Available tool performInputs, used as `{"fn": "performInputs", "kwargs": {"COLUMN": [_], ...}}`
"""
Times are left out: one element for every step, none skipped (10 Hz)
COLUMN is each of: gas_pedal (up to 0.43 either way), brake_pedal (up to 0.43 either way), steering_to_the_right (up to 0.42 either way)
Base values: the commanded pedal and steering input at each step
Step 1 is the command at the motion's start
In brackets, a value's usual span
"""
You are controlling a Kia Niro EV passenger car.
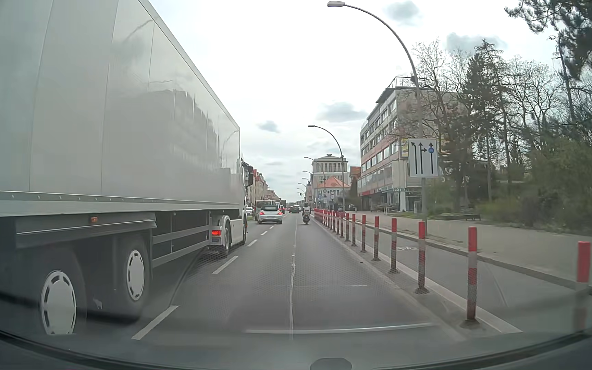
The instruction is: Follow the waypoints while adhering to traffic rules and regulations
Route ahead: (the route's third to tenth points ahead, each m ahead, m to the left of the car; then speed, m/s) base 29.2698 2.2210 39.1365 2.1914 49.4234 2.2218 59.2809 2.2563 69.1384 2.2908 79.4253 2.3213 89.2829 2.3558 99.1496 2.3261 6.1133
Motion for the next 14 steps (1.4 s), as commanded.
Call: {"fn": "performInputs", "kwargs": {"gas_pedal": [0.0,0.0,0.0,0.0,0.0,0.0,0.0,0.0,0.0,0.0,0.0,0.0,0.0,0.0], "brake_pedal": [0.146,0.128,0.116,0.061,0.006,0.006,0.0,0.0,0.0,0.0,0.012,0.201,0.293,0.323], "steering_to_the_right": [-0.006,-0.008,-0.008,-0.008,-0.008,-0.008,-0.008,-0.008,-0.008,-0.008,-0.006,-0.003,-0.002,-0.002]}}
